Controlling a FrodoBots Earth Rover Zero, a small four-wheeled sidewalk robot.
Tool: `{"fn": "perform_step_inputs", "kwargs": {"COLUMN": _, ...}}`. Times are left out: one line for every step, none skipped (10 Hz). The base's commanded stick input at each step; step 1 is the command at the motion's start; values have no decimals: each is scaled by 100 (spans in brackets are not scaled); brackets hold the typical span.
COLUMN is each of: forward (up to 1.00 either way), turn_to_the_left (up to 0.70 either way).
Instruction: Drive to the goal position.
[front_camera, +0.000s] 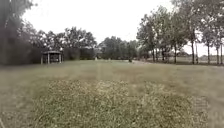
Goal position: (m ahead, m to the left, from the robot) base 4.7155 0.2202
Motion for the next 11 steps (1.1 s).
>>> {"fn": "perform_step_inputs", "kwargs": {"forward": 70, "turn_to_the_left": 0}}
{"fn": "perform_step_inputs", "kwargs": {"forward": 70, "turn_to_the_left": 0}}
{"fn": "perform_step_inputs", "kwargs": {"forward": 70, "turn_to_the_left": 0}}
{"fn": "perform_step_inputs", "kwargs": {"forward": 70, "turn_to_the_left": 0}}
{"fn": "perform_step_inputs", "kwargs": {"forward": 70, "turn_to_the_left": 0}}
{"fn": "perform_step_inputs", "kwargs": {"forward": 70, "turn_to_the_left": 0}}
{"fn": "perform_step_inputs", "kwargs": {"forward": 70, "turn_to_the_left": 0}}
{"fn": "perform_step_inputs", "kwargs": {"forward": 70, "turn_to_the_left": 0}}
{"fn": "perform_step_inputs", "kwargs": {"forward": 70, "turn_to_the_left": 0}}
{"fn": "perform_step_inputs", "kwargs": {"forward": 70, "turn_to_the_left": 0}}
{"fn": "perform_step_inputs", "kwargs": {"forward": 70, "turn_to_the_left": 0}}
